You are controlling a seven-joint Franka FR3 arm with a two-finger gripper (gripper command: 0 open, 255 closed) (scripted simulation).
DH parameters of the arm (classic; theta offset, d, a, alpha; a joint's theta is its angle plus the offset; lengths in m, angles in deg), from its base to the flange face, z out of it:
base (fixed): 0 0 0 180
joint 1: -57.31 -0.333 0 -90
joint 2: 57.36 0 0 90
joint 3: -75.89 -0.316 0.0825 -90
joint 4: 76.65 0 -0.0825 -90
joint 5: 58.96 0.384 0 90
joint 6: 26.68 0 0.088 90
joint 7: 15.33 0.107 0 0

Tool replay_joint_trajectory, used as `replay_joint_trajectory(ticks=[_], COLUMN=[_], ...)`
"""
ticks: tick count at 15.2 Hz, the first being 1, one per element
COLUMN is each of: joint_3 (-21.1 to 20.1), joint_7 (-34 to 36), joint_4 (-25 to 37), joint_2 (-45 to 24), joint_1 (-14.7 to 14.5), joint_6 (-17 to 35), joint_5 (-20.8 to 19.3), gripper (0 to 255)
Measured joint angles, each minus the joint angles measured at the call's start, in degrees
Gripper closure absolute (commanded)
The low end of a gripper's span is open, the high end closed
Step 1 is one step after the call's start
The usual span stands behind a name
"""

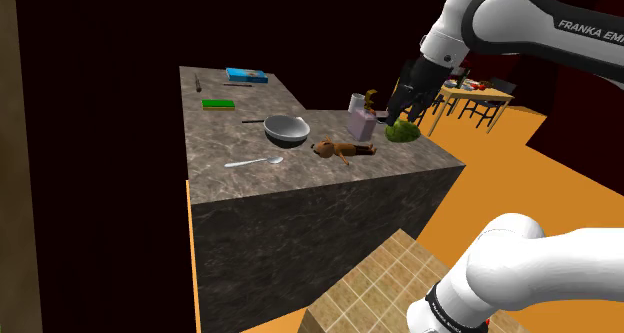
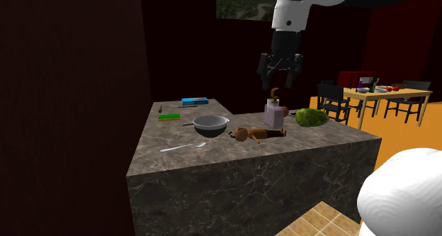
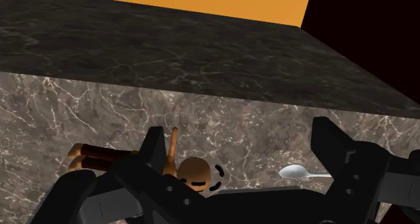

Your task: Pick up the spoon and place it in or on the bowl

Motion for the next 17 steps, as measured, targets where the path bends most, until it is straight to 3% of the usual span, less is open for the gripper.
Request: replay_joint_trajectory(ticks=[3, 13, 17], joint_3=[-0.4, -3.7, -5.2], joint_7=[0.8, 6.4, 8.9], joint_4=[-1.2, -5.8, -4.8], joint_2=[-1.3, -13.8, -21.6], joint_1=[-0.1, -1.2, -1.4], joint_6=[2.7, 22.5, 30.5], joint_5=[0.3, 2.3, 2.5], gripper=[0, 0, 0])
